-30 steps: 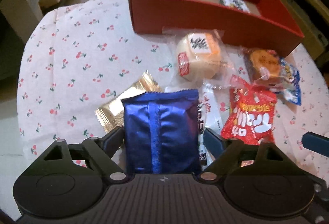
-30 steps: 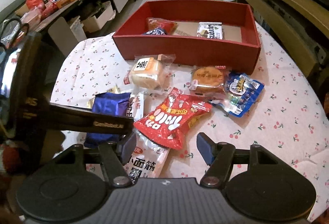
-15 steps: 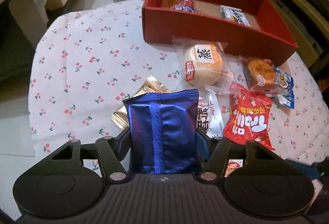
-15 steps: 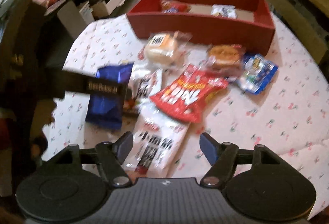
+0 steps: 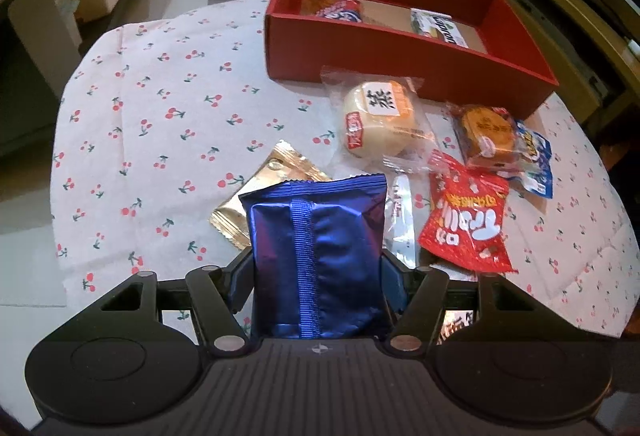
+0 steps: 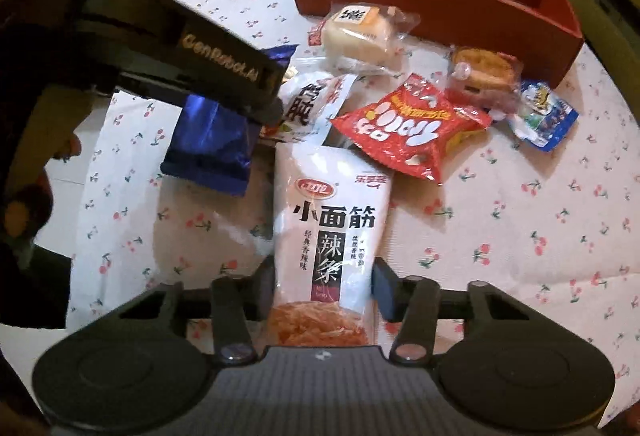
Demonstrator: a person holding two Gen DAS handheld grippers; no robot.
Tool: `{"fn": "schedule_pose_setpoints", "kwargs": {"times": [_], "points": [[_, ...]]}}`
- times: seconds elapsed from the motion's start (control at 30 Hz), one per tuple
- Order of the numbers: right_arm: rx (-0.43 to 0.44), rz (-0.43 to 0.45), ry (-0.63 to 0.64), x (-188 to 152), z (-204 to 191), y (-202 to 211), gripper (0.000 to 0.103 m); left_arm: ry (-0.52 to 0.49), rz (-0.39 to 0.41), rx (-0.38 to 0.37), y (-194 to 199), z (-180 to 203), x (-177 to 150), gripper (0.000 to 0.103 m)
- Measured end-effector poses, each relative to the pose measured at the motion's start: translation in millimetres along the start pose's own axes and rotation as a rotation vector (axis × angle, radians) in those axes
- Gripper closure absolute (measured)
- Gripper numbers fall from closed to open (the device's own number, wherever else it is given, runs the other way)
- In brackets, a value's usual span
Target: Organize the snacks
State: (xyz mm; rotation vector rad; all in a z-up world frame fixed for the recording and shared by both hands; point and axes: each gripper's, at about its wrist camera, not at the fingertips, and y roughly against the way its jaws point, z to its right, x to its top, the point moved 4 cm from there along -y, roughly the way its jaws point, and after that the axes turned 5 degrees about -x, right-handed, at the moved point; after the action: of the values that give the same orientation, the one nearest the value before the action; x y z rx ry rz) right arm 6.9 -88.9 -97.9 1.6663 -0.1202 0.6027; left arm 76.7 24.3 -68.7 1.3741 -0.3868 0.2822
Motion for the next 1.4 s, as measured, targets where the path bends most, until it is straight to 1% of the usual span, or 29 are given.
{"fn": "schedule_pose_setpoints", "kwargs": {"times": [0.07, 0.17, 0.43, 0.63, 0.7, 0.77, 0.87, 0.93, 1.0, 1.03, 1.1, 1.13, 1.17, 1.2, 1.23, 1.27, 1.33, 1.4], "points": [[-0.008, 0.013, 0.014, -0.3, 2.1, 3.2, 0.050, -0.011, -0.004, -0.003, 0.3, 2.1, -1.2, 0.033], [-0.008, 0.024, 0.016, 0.0, 6.6, 6.0, 0.051, -0.023, -0.011, -0.005, 0.2, 4.2, -3.7, 0.033], [-0.004, 0.058, 0.003, 1.6, 19.8, 15.5, 0.054, -0.025, -0.020, -0.033, 7.9, 2.4, -11.3, 0.033], [0.017, 0.030, -0.013, 0.2, 22.6, 7.1, 0.052, -0.030, -0.025, -0.034, 10.6, 1.6, -13.4, 0.033], [0.026, 0.021, -0.034, 1.1, 26.3, 4.8, 0.051, -0.037, -0.032, -0.038, 10.4, 2.1, -15.1, 0.033], [0.022, 0.003, -0.041, 0.1, 27.9, 0.3, 0.043, -0.039, -0.041, -0.038, 9.0, 1.7, -16.4, 0.033], [0.008, 0.014, -0.023, 0.7, 26.7, -2.8, 0.036, -0.041, -0.053, -0.039, 6.7, 0.7, -18.0, 0.033], [0.016, 0.013, -0.035, 1.2, 27.6, -3.1, 0.034, -0.047, -0.063, -0.038, 4.6, 1.0, -19.9, 0.033], [0.033, -0.001, -0.038, 1.0, 27.6, -2.8, 0.025, -0.055, -0.077, -0.039, 2.3, 1.5, -22.9, 0.033], [0.043, -0.009, -0.043, 0.7, 27.8, -3.1, 0.019, -0.061, -0.084, -0.041, 1.3, 2.3, -24.5, 0.033], [0.050, -0.006, -0.043, 0.4, 28.0, -3.8, 0.017, -0.073, -0.096, -0.041, -0.8, 3.7, -27.9, 0.032], [0.041, -0.001, -0.042, 0.5, 27.7, -3.5, 0.021, -0.078, -0.101, -0.042, -1.8, 4.2, -29.0, 0.032], [0.019, 0.009, -0.033, 0.7, 27.2, -2.7, 0.039, -0.082, -0.106, -0.043, -2.4, 4.9, -30.1, 0.032], [-0.001, 0.020, -0.016, 0.9, 25.6, -1.6, 0.045, -0.088, -0.109, -0.041, -3.0, 5.4, -30.9, 0.032], [-0.008, 0.024, -0.001, 0.7, 23.5, -0.8, 0.047, -0.093, -0.112, -0.039, -3.3, 6.3, -31.4, 0.032], [-0.011, 0.032, 0.024, -0.1, 20.0, 0.9, 0.051, -0.097, -0.114, -0.038, -3.5, 7.2, -31.9, 0.032], [-0.014, 0.041, 0.056, -0.8, 15.3, 4.1, 0.054, -0.107, -0.115, -0.037, -2.8, 9.4, -33.1, 0.032], [-0.011, 0.045, 0.061, -1.6, 14.5, 7.4, 0.055, -0.117, -0.116, -0.036, -1.7, 11.2, -35.5, 0.032]]}}
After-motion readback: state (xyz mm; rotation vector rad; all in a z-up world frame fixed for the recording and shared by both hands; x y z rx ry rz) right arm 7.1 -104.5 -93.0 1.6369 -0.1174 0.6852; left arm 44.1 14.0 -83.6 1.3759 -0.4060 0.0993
